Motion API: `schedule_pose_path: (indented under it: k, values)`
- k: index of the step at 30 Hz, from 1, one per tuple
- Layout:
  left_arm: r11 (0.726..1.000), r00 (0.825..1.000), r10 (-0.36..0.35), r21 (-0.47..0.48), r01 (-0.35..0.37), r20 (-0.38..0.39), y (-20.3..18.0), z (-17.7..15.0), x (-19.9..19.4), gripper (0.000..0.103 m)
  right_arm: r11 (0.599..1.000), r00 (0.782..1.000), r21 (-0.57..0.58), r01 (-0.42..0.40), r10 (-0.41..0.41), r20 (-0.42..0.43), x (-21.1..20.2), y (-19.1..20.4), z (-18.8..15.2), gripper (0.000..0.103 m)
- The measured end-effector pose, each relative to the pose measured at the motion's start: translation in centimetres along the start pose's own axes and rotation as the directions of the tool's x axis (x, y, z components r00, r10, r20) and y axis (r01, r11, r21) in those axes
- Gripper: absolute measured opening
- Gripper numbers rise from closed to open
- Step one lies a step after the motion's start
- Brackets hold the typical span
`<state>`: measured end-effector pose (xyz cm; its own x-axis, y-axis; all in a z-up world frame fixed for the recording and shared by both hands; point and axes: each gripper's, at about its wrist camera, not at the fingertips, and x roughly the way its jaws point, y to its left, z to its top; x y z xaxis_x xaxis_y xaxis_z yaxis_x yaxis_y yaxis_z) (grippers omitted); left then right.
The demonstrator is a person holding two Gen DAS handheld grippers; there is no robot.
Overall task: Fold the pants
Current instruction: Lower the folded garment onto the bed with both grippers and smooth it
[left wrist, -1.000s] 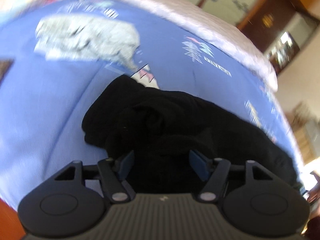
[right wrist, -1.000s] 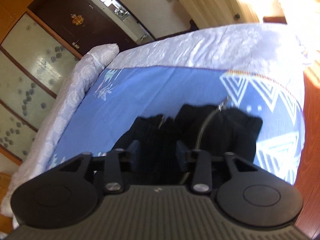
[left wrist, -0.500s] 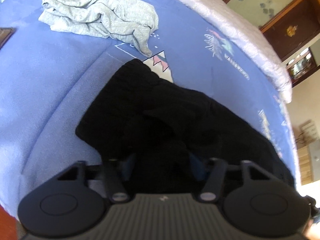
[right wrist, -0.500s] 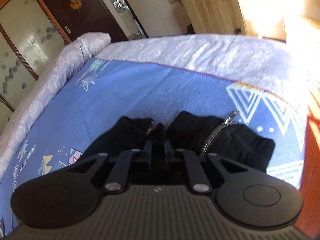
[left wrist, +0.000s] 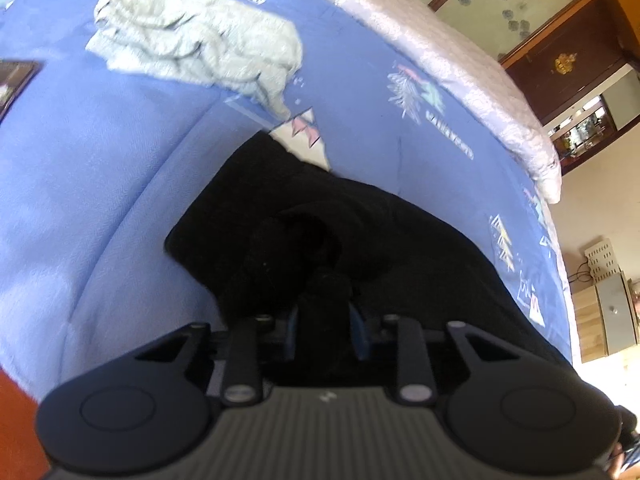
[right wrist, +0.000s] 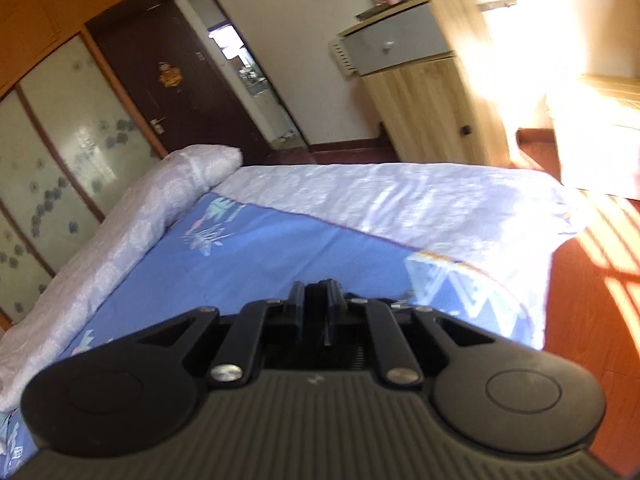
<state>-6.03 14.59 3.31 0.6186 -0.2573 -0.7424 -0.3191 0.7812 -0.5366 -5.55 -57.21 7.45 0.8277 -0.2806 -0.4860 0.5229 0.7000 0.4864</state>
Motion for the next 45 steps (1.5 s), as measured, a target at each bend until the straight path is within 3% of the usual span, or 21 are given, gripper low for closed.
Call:
schedule_pose_path:
  k: [3, 5, 7, 10, 12, 16, 20, 21, 23, 25, 26, 28, 30, 32, 35, 37, 39, 40, 42, 45]
  values:
    - [0.999, 0.999, -0.002, -0.034, 0.001, -0.045, 1.1, -0.6, 0.4, 0.025, 0.994, 0.992, 0.052, 0.095, -0.090, -0.087, 2.1, -3.2, -1.2, 0.014]
    - [0.999, 0.997, 0.024, -0.041, -0.026, -0.070, 1.5, -0.8, 1.1, 0.030, 0.989, 0.977, 0.039, 0.143, -0.135, -0.163, 3.9, -4.3, -2.7, 0.023]
    - [0.999, 0.995, 0.046, -0.020, -0.048, -0.084, 1.3, -1.2, 1.3, 0.032, 0.981, 0.976, 0.064, 0.185, -0.176, -0.128, 3.9, -5.0, -3.4, 0.055]
    - [0.993, 0.991, 0.107, 0.059, -0.103, -0.079, 0.4, -1.7, 0.8, 0.039, 0.963, 0.975, 0.148, 0.224, -0.219, -0.049, 2.3, -5.8, -3.1, 0.059]
    - [0.990, 0.990, 0.114, 0.088, -0.107, -0.077, 0.2, -1.8, 0.2, 0.040, 0.965, 0.979, 0.171, 0.201, -0.201, -0.018, 1.4, -5.6, -2.5, 0.059]
    - [0.992, 0.995, 0.102, 0.078, -0.100, -0.024, 0.5, -1.6, -1.9, 0.044, 0.991, 0.996, 0.100, 0.088, -0.091, 0.024, -0.3, -2.4, -2.3, 0.059]
    - [0.995, 0.994, 0.099, -0.030, -0.098, 0.053, 2.3, 0.0, -3.4, 0.056, 0.996, 0.994, 0.023, -0.091, 0.092, -0.064, -0.4, 2.3, -4.6, 0.059]
    - [0.994, 0.994, 0.099, -0.062, -0.095, 0.055, 2.9, 0.5, -3.5, 0.057, 0.988, 0.981, 0.008, -0.153, 0.153, -0.121, -0.1, 3.9, -5.6, 0.059]
    - [0.990, 0.993, 0.103, -0.099, -0.097, 0.055, 3.6, 1.3, -3.2, 0.058, 0.955, 0.923, -0.019, -0.296, 0.281, -0.262, 0.4, 7.5, -8.4, 0.059]
    - [0.986, 0.989, 0.134, -0.111, -0.127, 0.057, 4.0, 2.0, -2.3, 0.067, 0.901, 0.846, -0.074, -0.428, 0.370, -0.385, 0.1, 11.9, -11.9, 0.058]
    - [0.983, 0.988, 0.148, -0.117, -0.141, 0.052, 4.0, 2.3, -1.7, 0.076, 0.866, 0.806, -0.110, -0.488, 0.399, -0.438, -0.3, 14.2, -13.7, 0.058]
    - [0.983, 0.987, 0.154, -0.109, -0.149, 0.038, 3.9, 2.6, -0.5, 0.078, 0.775, 0.712, -0.160, -0.611, 0.450, -0.540, -1.6, 18.7, -17.4, 0.055]
    - [0.981, 0.982, 0.186, -0.063, -0.184, 0.031, 3.6, 2.3, 0.6, 0.061, 0.674, 0.615, -0.189, -0.714, 0.474, -0.631, -3.0, 22.9, -20.9, 0.051]
    - [0.968, 0.967, 0.251, 0.017, -0.252, 0.052, 2.4, 1.9, 1.7, 0.051, 0.579, 0.530, -0.209, -0.788, 0.464, -0.710, -4.3, 26.3, -24.2, 0.046]
    - [0.921, 0.930, 0.340, 0.149, -0.359, 0.141, 0.9, 1.1, 2.4, 0.042, 0.471, 0.425, -0.208, -0.857, 0.420, -0.802, -5.4, 29.4, -28.7, 0.042]
    - [0.864, 0.888, 0.400, 0.232, -0.448, 0.225, -0.2, 0.4, 2.8, 0.041, 0.431, 0.394, -0.228, -0.873, 0.347, -0.851, -5.5, 30.4, -31.6, 0.042]
    - [0.793, 0.844, 0.452, 0.303, -0.528, 0.289, -1.3, -0.7, 3.5, 0.042, 0.445, 0.407, -0.266, -0.855, 0.260, -0.876, -4.6, 30.0, -34.2, 0.042]
    - [0.771, 0.832, 0.464, 0.323, -0.549, 0.305, -1.5, -1.0, 4.1, 0.042, 0.429, 0.421, -0.272, -0.862, 0.305, -0.854, -4.9, 29.6, -34.2, 0.043]
    - [0.744, 0.812, 0.475, 0.338, -0.577, 0.339, -1.7, -1.6, 4.6, 0.042, 0.400, 0.432, -0.298, -0.867, 0.302, -0.850, -5.1, 29.7, -34.1, 0.043]
    - [0.728, 0.799, 0.490, 0.341, -0.595, 0.349, -2.0, -1.7, 4.8, 0.045, 0.425, 0.424, -0.278, -0.861, 0.298, -0.855, -4.5, 30.1, -33.4, 0.043]
